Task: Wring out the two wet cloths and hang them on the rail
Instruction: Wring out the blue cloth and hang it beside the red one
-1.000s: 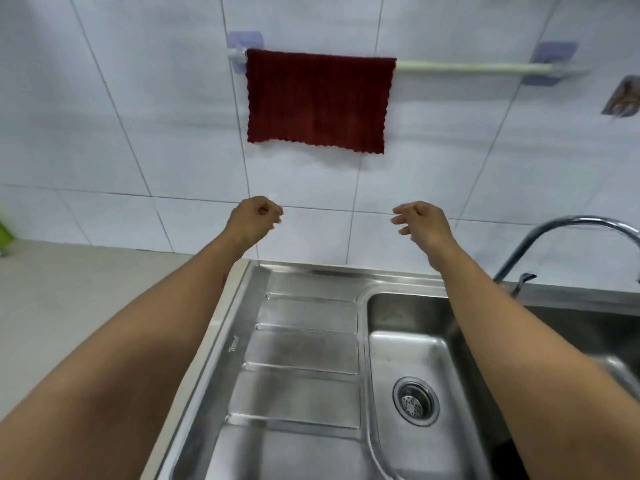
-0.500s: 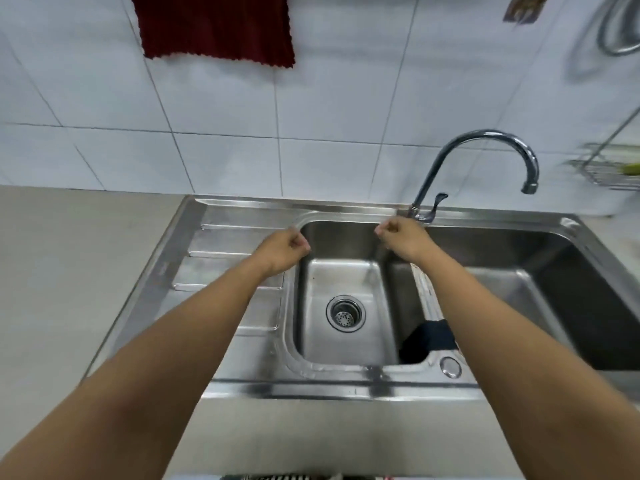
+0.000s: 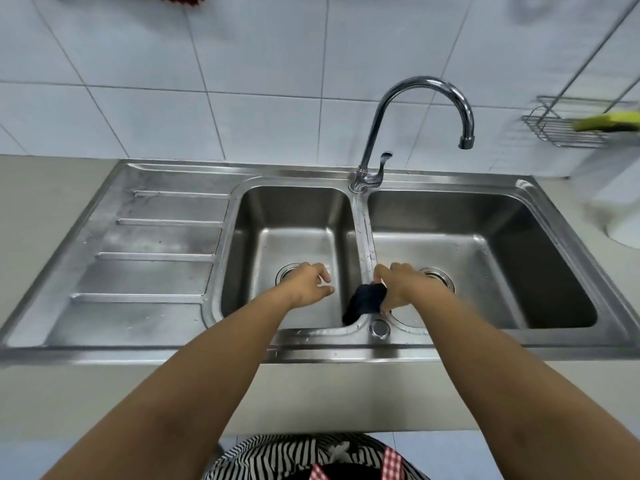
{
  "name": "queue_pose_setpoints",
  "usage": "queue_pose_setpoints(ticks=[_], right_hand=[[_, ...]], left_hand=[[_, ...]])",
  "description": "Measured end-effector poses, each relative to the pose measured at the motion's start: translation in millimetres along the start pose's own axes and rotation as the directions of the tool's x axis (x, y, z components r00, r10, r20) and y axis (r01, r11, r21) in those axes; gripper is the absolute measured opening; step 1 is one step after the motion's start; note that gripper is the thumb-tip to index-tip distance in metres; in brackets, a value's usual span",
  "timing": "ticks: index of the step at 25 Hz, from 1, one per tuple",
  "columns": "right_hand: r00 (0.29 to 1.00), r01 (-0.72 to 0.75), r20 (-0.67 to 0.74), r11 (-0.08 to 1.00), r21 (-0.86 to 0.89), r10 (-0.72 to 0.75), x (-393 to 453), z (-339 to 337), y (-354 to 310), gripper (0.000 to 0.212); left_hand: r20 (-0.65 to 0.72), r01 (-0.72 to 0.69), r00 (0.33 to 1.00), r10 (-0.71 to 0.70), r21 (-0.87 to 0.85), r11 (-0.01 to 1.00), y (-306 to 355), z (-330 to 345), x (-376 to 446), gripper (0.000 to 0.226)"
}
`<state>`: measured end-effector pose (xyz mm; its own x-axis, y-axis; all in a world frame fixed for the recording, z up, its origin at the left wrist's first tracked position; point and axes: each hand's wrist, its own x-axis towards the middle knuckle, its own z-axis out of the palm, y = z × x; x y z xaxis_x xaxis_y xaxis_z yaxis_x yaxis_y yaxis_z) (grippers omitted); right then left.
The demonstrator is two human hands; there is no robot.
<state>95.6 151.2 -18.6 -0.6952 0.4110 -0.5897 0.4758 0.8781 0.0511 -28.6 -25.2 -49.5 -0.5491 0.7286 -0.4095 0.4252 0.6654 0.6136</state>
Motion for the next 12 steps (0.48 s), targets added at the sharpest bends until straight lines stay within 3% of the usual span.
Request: queue_pose_setpoints(ticks=[3,6,10,12], right_hand=[[0.971,0.108,-0.209,0.992,-0.058,-0.118,4,14,5,0.041],[0.926,0.186,-0.316,0.979,-0.086,-0.204,5,14,2,0.030],[0.862,0.333,-0.454,0.926,0.176,-0.224,2,-22,-11,0.019],[0.837,0.374,-0.514,0.883,0.283,-0.190,0,-50,-17,0.017]], left_hand=[[0.020,0.001,1.000,-0.002,0.030,1.000,16,14,2,0.028],[0.040,-0.031,0.999,0.029,0.067,0.997,30,16,3,0.036],[-0.021,-0.067,0.997,0.069,0.097,0.993,41,3,14,0.064],[-0.104,-0.088,0.990,0.091,0.038,0.995,46,-13,19,0.061]])
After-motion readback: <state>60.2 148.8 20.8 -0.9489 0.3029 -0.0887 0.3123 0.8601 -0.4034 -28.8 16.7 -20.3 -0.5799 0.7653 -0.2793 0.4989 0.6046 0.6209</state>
